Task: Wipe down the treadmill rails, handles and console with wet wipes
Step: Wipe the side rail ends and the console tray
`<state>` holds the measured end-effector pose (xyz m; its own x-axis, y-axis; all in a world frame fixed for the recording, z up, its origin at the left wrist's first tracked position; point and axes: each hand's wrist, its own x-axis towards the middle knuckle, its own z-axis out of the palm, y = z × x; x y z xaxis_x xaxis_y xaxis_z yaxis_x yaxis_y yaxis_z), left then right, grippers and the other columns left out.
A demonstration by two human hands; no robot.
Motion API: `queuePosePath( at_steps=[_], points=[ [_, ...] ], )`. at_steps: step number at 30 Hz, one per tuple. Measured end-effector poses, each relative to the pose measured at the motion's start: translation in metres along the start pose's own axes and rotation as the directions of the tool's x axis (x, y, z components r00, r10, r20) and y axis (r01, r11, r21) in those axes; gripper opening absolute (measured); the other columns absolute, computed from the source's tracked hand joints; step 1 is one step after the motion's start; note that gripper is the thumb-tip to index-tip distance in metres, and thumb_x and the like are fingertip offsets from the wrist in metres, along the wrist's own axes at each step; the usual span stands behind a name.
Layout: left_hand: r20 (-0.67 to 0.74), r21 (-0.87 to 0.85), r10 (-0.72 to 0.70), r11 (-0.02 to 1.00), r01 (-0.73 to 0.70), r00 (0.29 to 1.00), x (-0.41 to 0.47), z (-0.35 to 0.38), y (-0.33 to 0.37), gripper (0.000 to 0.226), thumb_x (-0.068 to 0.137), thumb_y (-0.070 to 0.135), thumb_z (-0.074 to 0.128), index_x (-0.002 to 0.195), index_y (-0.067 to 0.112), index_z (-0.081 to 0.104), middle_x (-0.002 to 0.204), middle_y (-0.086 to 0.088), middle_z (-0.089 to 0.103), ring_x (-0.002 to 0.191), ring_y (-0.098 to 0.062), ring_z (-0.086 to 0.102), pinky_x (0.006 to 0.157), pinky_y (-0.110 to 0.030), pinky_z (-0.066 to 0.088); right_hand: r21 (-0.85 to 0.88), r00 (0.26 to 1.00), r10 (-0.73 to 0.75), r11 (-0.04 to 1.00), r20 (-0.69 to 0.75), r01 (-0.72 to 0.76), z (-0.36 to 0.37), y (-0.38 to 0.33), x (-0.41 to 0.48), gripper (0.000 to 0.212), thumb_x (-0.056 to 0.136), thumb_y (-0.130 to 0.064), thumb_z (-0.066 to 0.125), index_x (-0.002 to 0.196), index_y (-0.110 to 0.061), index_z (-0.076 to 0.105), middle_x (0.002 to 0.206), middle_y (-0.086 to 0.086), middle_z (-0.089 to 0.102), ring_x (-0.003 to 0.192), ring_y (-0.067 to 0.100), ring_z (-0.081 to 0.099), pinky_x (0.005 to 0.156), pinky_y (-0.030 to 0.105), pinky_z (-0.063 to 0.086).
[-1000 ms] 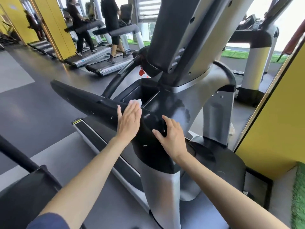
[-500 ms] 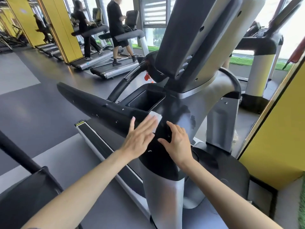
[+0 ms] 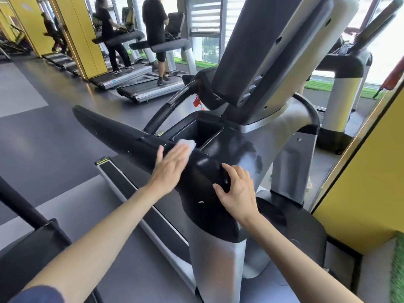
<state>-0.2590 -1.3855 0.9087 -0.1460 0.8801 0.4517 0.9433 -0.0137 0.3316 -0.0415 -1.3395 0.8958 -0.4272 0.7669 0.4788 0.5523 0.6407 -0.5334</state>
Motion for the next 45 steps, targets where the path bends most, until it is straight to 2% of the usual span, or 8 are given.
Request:
queuePosePath(
  at_steps=[4, 10, 16, 22, 28, 34, 41, 45],
  points=[
    [-0.069, -0.009, -0.321, 0.947, 0.321, 0.945, 0.019, -0.011, -0.033, 0.054, 0.102, 0.038, 0.002, 0.147, 0.032, 0.031, 0.154, 0.017, 0.026, 0.143, 0.003, 0.011, 0.115, -0.052, -0.009, -0.081, 0.987, -0.148, 0.986, -0.061, 0.143, 0.013, -0.023, 0.004, 0.049, 0.079, -0.024, 0.058, 0.125, -0.009, 0.058, 0.133, 0.012, 0.053, 0.12, 0.029, 0.047, 0.111, 0.046, 0.028],
    [0.043, 0.021, 0.135, 0.99, -0.136, 0.99, -0.01, -0.006, -0.032, 0.063, 0.099, 0.048, -0.005, 0.15, 0.022, 0.023, 0.156, 0.012, 0.019, 0.145, 0.0, 0.009, 0.116, -0.04, -0.011, -0.311, 0.95, -0.309, 0.899, 0.051, 0.309, 0.051, -0.065, 0.009, 0.05, 0.073, -0.005, 0.053, 0.123, 0.003, 0.058, 0.132, 0.022, 0.054, 0.127, 0.034, 0.05, 0.113, 0.048, 0.018],
    [-0.064, 0.091, -0.252, 0.962, 0.257, 0.966, 0.022, -0.03, -0.107, 0.068, 0.092, 0.047, -0.011, 0.152, 0.03, 0.017, 0.158, 0.017, 0.014, 0.144, 0.003, 0.003, 0.114, -0.052, -0.009, -0.431, 0.939, -0.319, 0.835, 0.127, 0.342, 0.078, -0.081, 0.018, 0.053, 0.081, -0.008, 0.038, 0.13, 0.006, 0.053, 0.139, 0.021, 0.049, 0.133, 0.035, 0.043, 0.112, 0.05, 0.021],
    [0.002, -0.034, 0.227, 0.973, -0.227, 0.974, 0.0, -0.011, -0.077, 0.057, 0.102, 0.044, 0.005, 0.148, 0.022, 0.029, 0.155, 0.011, 0.026, 0.144, -0.004, 0.016, 0.116, -0.041, -0.007, -0.489, 0.93, -0.364, 0.801, 0.057, 0.344, 0.098, -0.076, 0.02, 0.054, 0.077, -0.003, 0.038, 0.128, 0.009, 0.053, 0.137, 0.026, 0.049, 0.131, 0.04, 0.044, 0.109, 0.052, 0.026],
    [-0.135, 0.071, -0.152, 0.984, 0.163, 0.979, 0.032, -0.024, -0.12, 0.066, 0.098, 0.044, -0.002, 0.145, 0.024, 0.038, 0.151, 0.01, 0.035, 0.143, -0.004, 0.021, 0.115, -0.057, 0.0, -0.533, 0.92, -0.392, 0.771, 0.033, 0.348, 0.102, -0.075, 0.025, 0.053, 0.076, -0.002, 0.042, 0.126, 0.009, 0.054, 0.133, 0.026, 0.052, 0.125, 0.042, 0.049, 0.106, 0.051, 0.032],
    [-0.036, -0.019, 0.326, 0.945, -0.327, 0.945, 0.008, -0.008, -0.085, 0.059, 0.102, 0.045, 0.011, 0.146, 0.015, 0.037, 0.153, 0.001, 0.033, 0.144, -0.011, 0.022, 0.114, -0.049, 0.001, -0.522, 0.905, -0.423, 0.782, -0.043, 0.341, 0.106, -0.076, 0.028, 0.046, 0.083, -0.003, 0.037, 0.122, 0.007, 0.059, 0.129, 0.024, 0.057, 0.12, 0.041, 0.054, 0.103, 0.05, 0.035],
    [-0.196, -0.114, -0.224, 0.972, 0.205, 0.955, 0.021, -0.019, -0.139, 0.07, 0.097, 0.054, -0.007, 0.148, 0.029, 0.033, 0.153, 0.017, 0.028, 0.144, 0.001, 0.012, 0.115, -0.054, -0.003, -0.514, 0.888, -0.444, 0.793, -0.12, 0.327, 0.109, -0.074, 0.031, 0.043, 0.081, 0.001, 0.041, 0.118, 0.007, 0.063, 0.126, 0.023, 0.06, 0.116, 0.039, 0.057, 0.103, 0.048, 0.036],
    [-0.09, -0.047, 0.228, 0.971, -0.233, 0.969, 0.002, -0.001, -0.087, 0.061, 0.102, 0.046, 0.009, 0.145, 0.017, 0.041, 0.153, 0.004, 0.034, 0.145, -0.012, 0.021, 0.116, -0.047, 0.003, -0.487, 0.881, -0.446, 0.812, -0.158, 0.323, 0.112, -0.074, 0.031, 0.04, 0.082, 0.0, 0.043, 0.115, 0.006, 0.064, 0.126, 0.023, 0.06, 0.117, 0.038, 0.055, 0.102, 0.049, 0.037]
  ],
)
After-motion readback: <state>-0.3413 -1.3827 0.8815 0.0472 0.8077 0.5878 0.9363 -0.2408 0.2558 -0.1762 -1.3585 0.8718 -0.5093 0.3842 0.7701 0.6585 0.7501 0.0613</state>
